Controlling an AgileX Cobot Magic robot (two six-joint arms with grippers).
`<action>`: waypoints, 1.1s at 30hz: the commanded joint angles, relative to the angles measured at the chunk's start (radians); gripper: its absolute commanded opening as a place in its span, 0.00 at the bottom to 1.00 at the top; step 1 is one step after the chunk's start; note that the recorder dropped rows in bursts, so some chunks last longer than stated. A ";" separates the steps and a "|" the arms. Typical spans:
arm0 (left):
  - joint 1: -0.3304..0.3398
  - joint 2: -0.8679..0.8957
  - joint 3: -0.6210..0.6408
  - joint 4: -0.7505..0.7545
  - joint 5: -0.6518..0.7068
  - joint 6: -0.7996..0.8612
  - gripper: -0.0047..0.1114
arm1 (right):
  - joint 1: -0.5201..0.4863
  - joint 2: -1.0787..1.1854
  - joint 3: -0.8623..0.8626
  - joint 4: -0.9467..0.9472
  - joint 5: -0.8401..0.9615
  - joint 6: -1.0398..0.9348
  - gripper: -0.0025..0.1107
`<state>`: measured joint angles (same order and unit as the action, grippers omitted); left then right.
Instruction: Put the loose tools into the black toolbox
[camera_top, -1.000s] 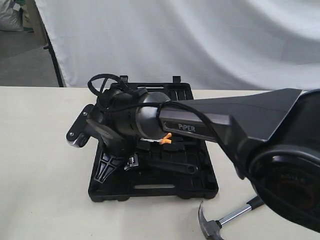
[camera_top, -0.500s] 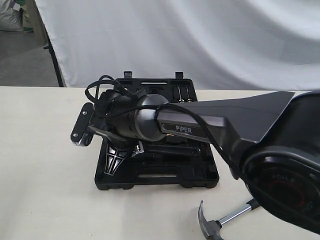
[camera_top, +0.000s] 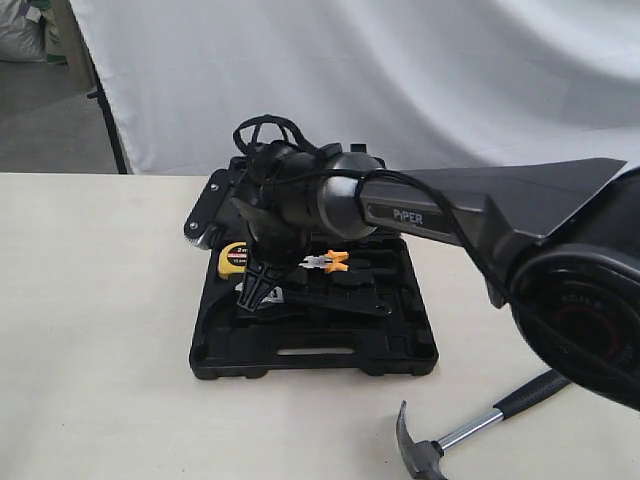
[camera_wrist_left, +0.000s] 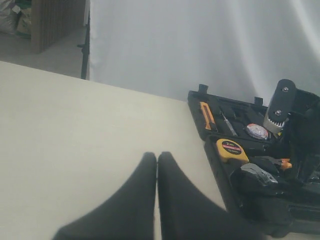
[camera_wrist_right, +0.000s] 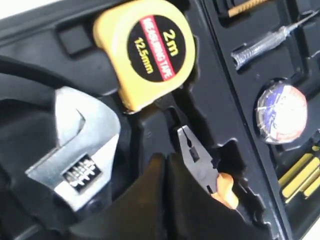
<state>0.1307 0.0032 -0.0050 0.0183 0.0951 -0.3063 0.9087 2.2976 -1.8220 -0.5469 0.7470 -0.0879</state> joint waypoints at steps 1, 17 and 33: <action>0.025 -0.003 -0.003 0.004 -0.007 -0.005 0.05 | -0.009 0.007 -0.005 -0.006 -0.012 -0.015 0.02; 0.025 -0.003 -0.003 0.004 -0.007 -0.005 0.05 | -0.097 -0.096 -0.005 0.423 0.175 -0.491 0.02; 0.025 -0.003 -0.003 0.004 -0.007 -0.005 0.05 | -0.181 -0.095 -0.003 0.547 0.209 -0.651 0.02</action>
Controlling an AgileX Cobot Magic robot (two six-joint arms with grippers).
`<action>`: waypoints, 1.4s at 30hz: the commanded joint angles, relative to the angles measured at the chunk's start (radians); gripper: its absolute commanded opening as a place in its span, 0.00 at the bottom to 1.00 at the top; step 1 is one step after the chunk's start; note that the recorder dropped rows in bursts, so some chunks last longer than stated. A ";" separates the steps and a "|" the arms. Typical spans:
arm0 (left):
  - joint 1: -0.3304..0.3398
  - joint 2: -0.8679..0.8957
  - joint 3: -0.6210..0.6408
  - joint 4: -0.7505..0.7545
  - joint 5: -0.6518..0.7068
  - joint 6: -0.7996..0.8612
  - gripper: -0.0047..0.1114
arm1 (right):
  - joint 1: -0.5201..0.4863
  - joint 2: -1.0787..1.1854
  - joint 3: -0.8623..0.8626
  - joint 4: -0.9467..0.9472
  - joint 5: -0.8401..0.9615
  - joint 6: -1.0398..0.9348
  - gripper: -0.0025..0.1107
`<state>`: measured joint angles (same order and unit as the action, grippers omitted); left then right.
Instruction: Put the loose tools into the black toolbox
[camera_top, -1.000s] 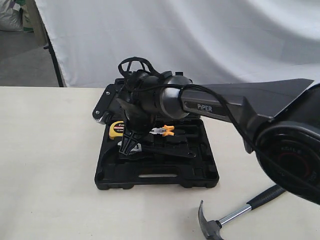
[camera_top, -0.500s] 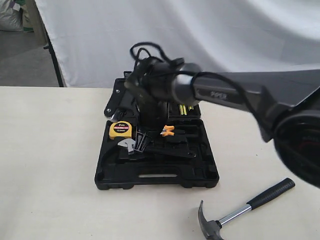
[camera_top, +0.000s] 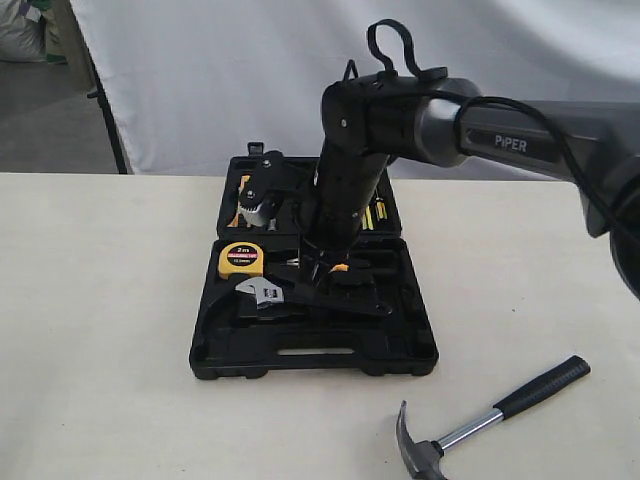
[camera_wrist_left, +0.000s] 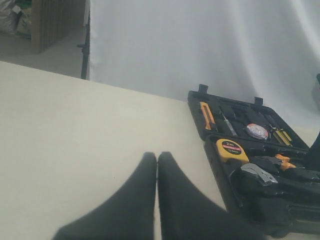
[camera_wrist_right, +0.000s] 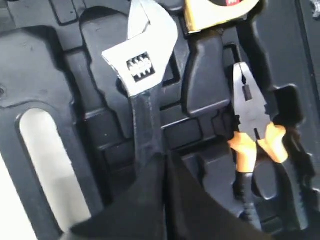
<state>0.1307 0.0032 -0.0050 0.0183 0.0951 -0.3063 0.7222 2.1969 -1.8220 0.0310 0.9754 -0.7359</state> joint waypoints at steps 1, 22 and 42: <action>0.025 -0.003 -0.003 0.004 -0.007 -0.005 0.05 | 0.011 0.010 -0.003 -0.045 -0.019 0.009 0.02; 0.025 -0.003 -0.003 0.004 -0.007 -0.005 0.05 | 0.062 0.056 -0.003 -0.145 -0.080 0.290 0.07; 0.025 -0.003 -0.003 0.004 -0.007 -0.005 0.05 | 0.032 0.056 -0.003 -0.168 -0.077 0.308 0.52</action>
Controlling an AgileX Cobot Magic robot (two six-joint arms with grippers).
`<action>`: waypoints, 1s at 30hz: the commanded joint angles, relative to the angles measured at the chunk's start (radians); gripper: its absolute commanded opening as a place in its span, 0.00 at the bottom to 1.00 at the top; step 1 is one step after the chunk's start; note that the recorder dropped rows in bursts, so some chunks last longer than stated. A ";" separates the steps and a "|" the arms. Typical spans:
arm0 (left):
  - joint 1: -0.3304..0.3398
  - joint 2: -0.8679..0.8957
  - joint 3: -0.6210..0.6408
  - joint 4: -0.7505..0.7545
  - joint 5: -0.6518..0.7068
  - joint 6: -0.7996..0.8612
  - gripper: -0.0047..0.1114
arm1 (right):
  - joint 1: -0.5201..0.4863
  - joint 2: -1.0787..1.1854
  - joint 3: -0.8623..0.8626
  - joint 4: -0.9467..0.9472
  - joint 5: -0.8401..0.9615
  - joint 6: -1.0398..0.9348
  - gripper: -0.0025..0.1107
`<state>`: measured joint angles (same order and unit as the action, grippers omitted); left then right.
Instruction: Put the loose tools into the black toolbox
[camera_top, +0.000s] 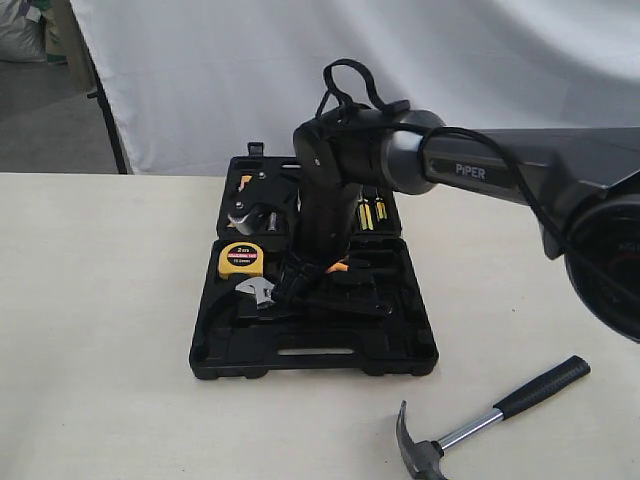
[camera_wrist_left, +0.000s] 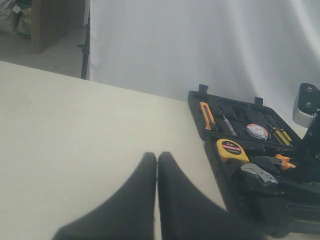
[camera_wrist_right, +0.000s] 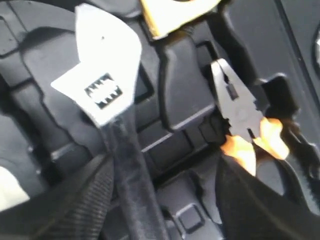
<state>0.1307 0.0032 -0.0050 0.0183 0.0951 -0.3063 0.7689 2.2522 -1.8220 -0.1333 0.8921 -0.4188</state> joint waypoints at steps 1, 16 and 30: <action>0.025 -0.003 -0.003 0.004 -0.007 -0.005 0.05 | -0.017 0.001 -0.003 -0.004 0.010 -0.009 0.52; 0.025 -0.003 -0.003 0.004 -0.007 -0.005 0.05 | -0.046 0.087 -0.003 0.009 0.006 -0.026 0.52; 0.025 -0.003 -0.003 0.004 -0.007 -0.005 0.05 | -0.042 0.052 -0.005 -0.008 0.060 -0.018 0.02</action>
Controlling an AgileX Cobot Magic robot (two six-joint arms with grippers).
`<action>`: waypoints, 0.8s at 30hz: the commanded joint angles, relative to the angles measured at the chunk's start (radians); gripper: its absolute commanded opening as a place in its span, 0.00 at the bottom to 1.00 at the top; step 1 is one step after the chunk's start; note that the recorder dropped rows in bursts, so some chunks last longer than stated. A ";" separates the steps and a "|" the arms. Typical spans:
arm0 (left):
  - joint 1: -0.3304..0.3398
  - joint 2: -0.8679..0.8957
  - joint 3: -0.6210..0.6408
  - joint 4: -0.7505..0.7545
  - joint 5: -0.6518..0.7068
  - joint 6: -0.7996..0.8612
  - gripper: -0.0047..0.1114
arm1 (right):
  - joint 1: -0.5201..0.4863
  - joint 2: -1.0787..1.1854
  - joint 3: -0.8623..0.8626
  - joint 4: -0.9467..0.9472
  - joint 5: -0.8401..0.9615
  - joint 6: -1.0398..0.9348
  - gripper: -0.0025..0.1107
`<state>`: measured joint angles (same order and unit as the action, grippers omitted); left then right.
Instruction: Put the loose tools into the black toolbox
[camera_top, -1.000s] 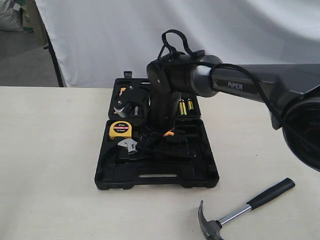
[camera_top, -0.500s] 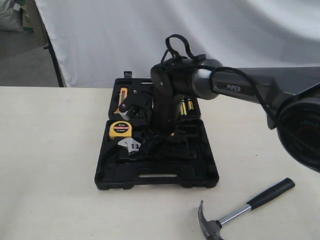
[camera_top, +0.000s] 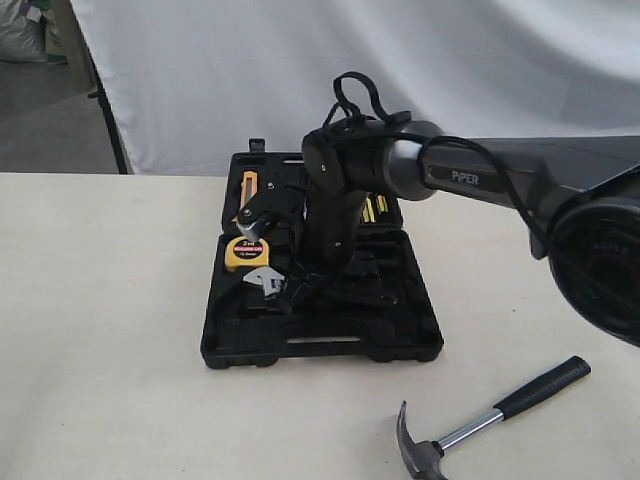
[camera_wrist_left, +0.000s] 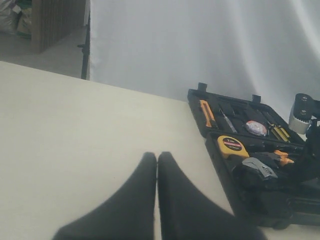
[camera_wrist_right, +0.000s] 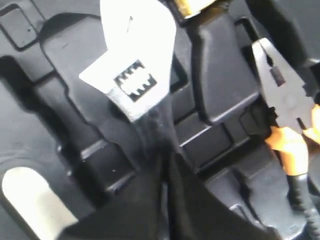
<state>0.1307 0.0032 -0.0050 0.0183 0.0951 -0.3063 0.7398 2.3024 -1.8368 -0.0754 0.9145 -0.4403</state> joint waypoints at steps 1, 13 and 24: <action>0.025 -0.003 -0.003 0.004 -0.007 -0.005 0.05 | -0.013 -0.009 0.010 -0.066 0.041 0.008 0.02; 0.025 -0.003 -0.003 0.004 -0.007 -0.005 0.05 | -0.017 -0.133 0.010 -0.035 0.110 -0.001 0.02; 0.025 -0.003 -0.003 0.004 -0.007 -0.005 0.05 | -0.017 -0.097 0.010 -0.077 0.120 0.073 0.02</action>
<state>0.1307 0.0032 -0.0050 0.0183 0.0951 -0.3063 0.7297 2.2062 -1.8280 -0.1461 1.0217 -0.4060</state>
